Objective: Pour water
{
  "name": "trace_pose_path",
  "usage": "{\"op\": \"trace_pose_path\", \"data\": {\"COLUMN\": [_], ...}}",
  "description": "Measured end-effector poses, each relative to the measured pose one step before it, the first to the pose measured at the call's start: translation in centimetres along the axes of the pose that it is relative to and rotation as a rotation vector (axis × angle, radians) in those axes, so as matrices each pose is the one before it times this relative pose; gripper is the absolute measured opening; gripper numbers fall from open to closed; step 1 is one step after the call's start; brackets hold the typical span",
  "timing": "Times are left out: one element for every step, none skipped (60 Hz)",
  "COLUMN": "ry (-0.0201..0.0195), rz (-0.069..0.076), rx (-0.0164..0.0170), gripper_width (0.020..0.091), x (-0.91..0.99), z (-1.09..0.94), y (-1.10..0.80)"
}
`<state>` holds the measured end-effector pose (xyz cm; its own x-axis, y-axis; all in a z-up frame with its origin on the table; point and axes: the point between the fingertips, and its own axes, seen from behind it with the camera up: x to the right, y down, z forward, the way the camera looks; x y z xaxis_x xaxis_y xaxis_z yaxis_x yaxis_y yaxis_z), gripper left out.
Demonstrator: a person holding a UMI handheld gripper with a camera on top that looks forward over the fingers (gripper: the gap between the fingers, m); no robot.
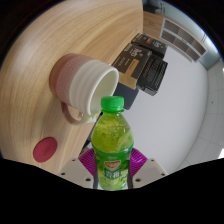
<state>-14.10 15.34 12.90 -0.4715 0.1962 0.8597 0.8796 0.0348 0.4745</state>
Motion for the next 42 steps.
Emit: {"op": "trace_pose_path", "data": {"ry": [-0.00213,-0.00281,-0.00311,-0.00306,-0.00165,-0.01079,-0.00674,-0.00497,-0.00564,-0.00766,-0.00899,-0.00922,-0.0089,0.00933,-0.01084,-0.00783,-0.01889,-0.00919,-0.00963,-0.01031,-0.00894,-0.00839,-0.00823,-0.00878,0.02079,-0.03204,-0.01055,-0.01172,-0.01125,-0.01249,-0.01537,-0.0194,-0.0124,-0.01943,-0.0143,-0.01249,-0.01381,-0.01384,-0.01159,-0.00865,-0.00344,-0.01011], "rz": [0.005,0.0095,0.0137,0.0184,0.0217,0.0298,0.0334,0.0384,0.0436,0.0484,0.0521,0.0531,0.0531,0.0444,0.0553,0.055,0.0541,0.053,0.0541,0.0568,0.0579,0.0565,0.055,0.0542,0.0522,0.0493,0.0479,0.0463,0.0464,0.0463,0.0452,0.0416,0.0405,0.0423,0.0455,0.043,0.0378,0.0345,0.0339,0.0335,0.03,0.0232], "rx": [-0.0003,-0.00017,0.00103,0.00153,0.00032,0.01166,0.00386,0.00308,0.00523,0.00599,0.00363,0.00174,0.00341,-0.00952,0.00983,0.00223,0.0135,0.00753,0.01046,0.00986,0.00561,0.00163,0.00168,0.00442,-0.00187,0.01574,0.01057,0.00494,0.00279,0.0047,0.00633,0.00567,0.00423,0.00454,0.00321,0.00268,0.00243,0.00305,0.00425,0.00477,0.00329,0.0027], "gripper_width": [0.0389,0.0389,0.0388,0.0389,0.0389,0.0388,0.0387,0.0388,0.0388,0.0389,0.039,0.0388,0.0391,0.0391,0.039,0.039,0.0389,0.0388,0.039,0.039,0.0392,0.0392,0.0392,0.0391,0.0392,0.0391,0.0391,0.039,0.0392,0.0392,0.0392,0.0392,0.0392,0.039,0.0391,0.039,0.039,0.0391,0.039,0.0391,0.0391,0.0391], "x": [-0.006,0.003,0.021,0.032,0.117,-0.01,0.08,0.15,0.149,0.137,0.129,0.127,0.158,0.293,0.144,0.229,0.274,0.207,0.177,0.176,0.198,0.204,0.216,0.166,-0.169,0.375,-0.059,0.123,0.102,0.102,-0.008,-0.128,-0.179,-0.083,0.027,0.075,0.034,-0.004,0.088,0.086,-0.076,0.167], "z": [-0.007,-0.034,-0.029,-0.114,-0.158,-0.002,-0.143,-0.165,-0.205,-0.219,-0.224,-0.243,-0.26,-0.692,-0.139,-0.228,0.107,-0.224,-0.244,-0.206,-0.193,-0.178,-0.141,-0.126,-0.787,0.419,0.223,0.023,0.044,0.061,0.074,0.144,-0.055,0.372,0.242,0.225,0.201,0.261,0.198,0.243,0.045,0.292], "y": [0.003,-0.003,-0.023,-0.002,-0.033,-0.063,0.007,-0.002,-0.037,-0.041,0.016,0.052,0.011,-0.3,0.063,0.11,0.214,-0.015,-0.089,-0.04,0.049,0.153,0.145,0.064,-0.235,0.159,0.146,0.148,0.193,0.166,0.191,0.219,0.201,0.335,0.372,0.387,0.389,0.408,0.385,0.394,0.38,0.384]}}
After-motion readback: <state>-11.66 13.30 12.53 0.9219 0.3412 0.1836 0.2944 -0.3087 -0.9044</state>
